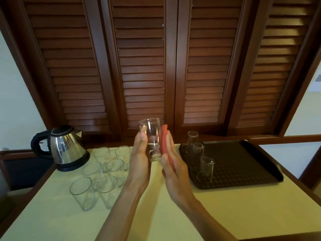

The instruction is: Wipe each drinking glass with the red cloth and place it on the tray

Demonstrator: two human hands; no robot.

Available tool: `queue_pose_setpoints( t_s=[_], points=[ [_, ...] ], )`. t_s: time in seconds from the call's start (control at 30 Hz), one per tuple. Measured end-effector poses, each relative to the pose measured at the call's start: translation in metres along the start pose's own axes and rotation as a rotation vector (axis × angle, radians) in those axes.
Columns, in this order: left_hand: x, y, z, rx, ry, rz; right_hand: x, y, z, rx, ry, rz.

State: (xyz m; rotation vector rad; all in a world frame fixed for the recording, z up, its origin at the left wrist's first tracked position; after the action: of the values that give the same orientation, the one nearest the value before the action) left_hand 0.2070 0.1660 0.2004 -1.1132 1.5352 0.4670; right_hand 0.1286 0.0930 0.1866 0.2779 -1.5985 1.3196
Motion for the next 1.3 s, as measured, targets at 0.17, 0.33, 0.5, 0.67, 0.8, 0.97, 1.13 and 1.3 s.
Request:
queue_pose_setpoints(
  t_s=[0.17, 0.33, 0.5, 0.67, 0.8, 0.97, 1.13, 1.3],
  points=[
    [0.016, 0.012, -0.007, 0.038, -0.005, 0.135, 0.018, -0.017, -0.002, 0.017, 0.249, 0.096],
    [0.002, 0.006, -0.002, 0.062, 0.058, 0.123, 0.006, -0.003, -0.001, 0.015, 0.163, 0.055],
    [0.004, 0.007, -0.004, 0.037, 0.265, 0.216, 0.023, -0.006, -0.012, 0.127, 0.376, 0.201],
    [0.008, 0.012, 0.001, 0.003, 0.211, 0.222, 0.015, -0.017, -0.002, 0.038, 0.320, 0.126],
    [0.017, 0.010, 0.005, -0.023, 0.325, 0.295, 0.024, -0.010, -0.017, 0.124, 0.547, 0.266],
    [0.008, 0.008, 0.002, 0.038, 0.290, 0.228, 0.009, -0.015, -0.002, 0.097, 0.274, 0.100],
    [0.011, 0.005, 0.003, 0.017, 0.363, 0.251, 0.017, -0.004, -0.015, 0.137, 0.368, 0.219],
    [0.014, 0.009, 0.003, 0.016, 0.195, 0.306, 0.014, -0.024, -0.001, -0.008, 0.334, 0.091]
  ],
)
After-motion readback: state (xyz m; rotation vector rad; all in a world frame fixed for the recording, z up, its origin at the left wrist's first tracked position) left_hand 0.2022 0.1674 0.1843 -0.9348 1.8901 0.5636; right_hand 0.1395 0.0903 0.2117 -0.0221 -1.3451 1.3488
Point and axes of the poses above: each hand's wrist, its own y-axis away from the middle knuckle, its own z-axis out of the back of the hand, x = y × z, the point moved 4 cm from there along -y, towards the middle knuckle, and after that the axes turned 2 degrees about -y, right-handed, at the moved point
